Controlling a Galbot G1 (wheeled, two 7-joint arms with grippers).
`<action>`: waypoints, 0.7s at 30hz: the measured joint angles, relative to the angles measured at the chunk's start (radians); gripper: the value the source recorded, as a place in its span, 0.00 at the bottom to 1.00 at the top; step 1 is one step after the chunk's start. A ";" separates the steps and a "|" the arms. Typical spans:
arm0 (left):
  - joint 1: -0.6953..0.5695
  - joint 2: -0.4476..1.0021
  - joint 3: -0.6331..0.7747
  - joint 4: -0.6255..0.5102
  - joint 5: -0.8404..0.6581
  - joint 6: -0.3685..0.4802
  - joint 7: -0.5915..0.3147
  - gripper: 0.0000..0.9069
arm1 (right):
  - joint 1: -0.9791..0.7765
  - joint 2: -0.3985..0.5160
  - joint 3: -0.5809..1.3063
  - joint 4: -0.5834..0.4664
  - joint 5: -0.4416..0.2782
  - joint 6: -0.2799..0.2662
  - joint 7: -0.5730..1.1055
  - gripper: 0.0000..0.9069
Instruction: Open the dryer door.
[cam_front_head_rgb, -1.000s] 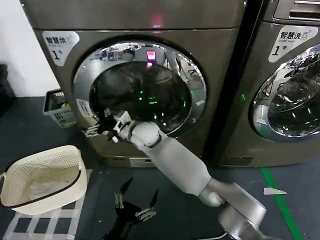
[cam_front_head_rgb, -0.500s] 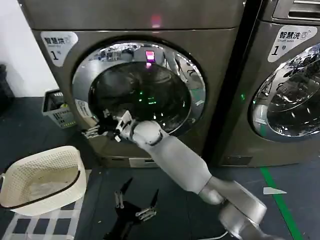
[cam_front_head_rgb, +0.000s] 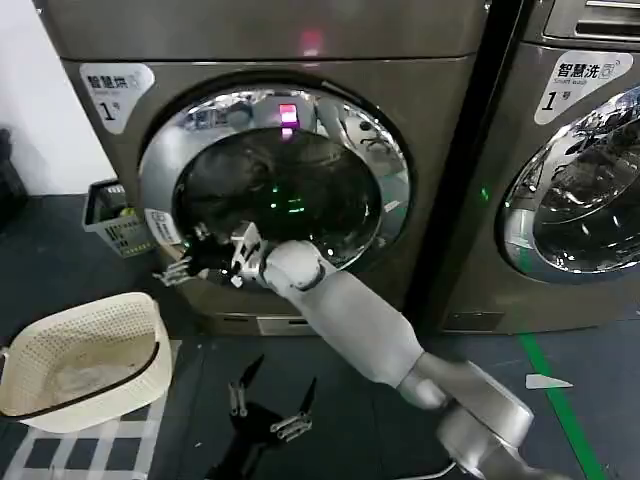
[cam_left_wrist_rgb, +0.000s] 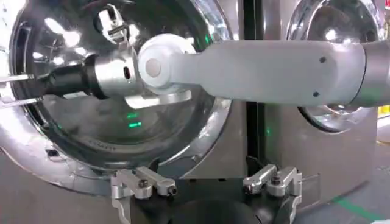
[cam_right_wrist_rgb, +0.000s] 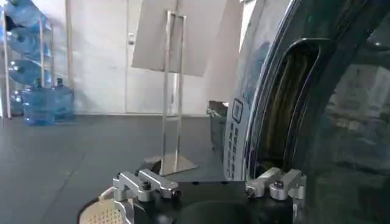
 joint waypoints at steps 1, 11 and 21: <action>0.002 0.002 -0.002 -0.005 -0.003 0.003 0.003 1.00 | -0.002 0.000 0.000 0.007 0.000 0.000 -0.011 1.00; 0.024 0.005 -0.041 -0.030 -0.002 0.027 0.023 1.00 | -0.015 -0.033 -0.011 0.039 0.020 -0.009 -0.064 1.00; 0.004 0.014 -0.188 -0.031 -0.075 0.064 0.083 1.00 | -0.015 -0.044 -0.008 0.044 0.052 -0.025 -0.144 1.00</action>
